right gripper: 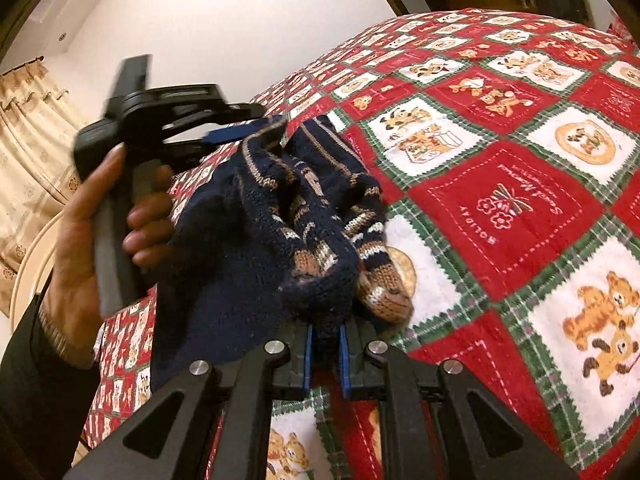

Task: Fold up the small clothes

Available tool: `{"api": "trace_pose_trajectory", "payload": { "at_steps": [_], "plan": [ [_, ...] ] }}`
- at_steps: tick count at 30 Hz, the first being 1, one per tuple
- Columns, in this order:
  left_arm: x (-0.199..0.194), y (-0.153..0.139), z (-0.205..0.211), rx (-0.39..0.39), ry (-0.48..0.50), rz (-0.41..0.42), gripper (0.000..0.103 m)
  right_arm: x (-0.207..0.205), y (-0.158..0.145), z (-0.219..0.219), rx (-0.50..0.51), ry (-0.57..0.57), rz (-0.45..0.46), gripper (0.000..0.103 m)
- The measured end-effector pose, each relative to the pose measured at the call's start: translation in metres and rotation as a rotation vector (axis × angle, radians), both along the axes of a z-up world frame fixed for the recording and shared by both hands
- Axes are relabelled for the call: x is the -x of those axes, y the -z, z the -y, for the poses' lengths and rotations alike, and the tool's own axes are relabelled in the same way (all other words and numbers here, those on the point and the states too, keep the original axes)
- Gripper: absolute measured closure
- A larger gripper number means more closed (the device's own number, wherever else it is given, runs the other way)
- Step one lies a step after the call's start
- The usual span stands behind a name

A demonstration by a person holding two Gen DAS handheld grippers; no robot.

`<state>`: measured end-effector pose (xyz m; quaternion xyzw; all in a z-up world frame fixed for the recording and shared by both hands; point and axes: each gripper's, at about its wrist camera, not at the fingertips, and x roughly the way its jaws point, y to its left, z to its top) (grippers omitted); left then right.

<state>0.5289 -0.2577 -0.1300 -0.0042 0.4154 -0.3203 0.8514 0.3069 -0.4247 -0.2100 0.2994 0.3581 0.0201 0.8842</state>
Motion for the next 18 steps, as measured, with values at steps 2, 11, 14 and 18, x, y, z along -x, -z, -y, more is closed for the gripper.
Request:
{"api": "trace_pose_trajectory", "payload": {
  "at_steps": [2, 11, 14, 18],
  "plan": [
    [0.015, -0.004, -0.022, 0.01, -0.019, 0.042, 0.046, 0.005, -0.002, 0.005, -0.015, 0.013, 0.006, 0.087],
    [0.072, 0.032, -0.124, -0.076, -0.219, 0.131, 0.029, 0.008, -0.063, 0.011, 0.189, 0.096, 0.131, 0.043],
    [0.081, 0.045, -0.12, -0.113, -0.201, 0.114, 0.029, -0.035, -0.07, 0.005, 0.13, -0.025, 0.103, 0.044],
    [0.091, 0.06, -0.112, -0.163, -0.168, 0.103, 0.029, -0.108, -0.063, -0.01, 0.128, -0.131, -0.008, 0.044]
  ]
}}
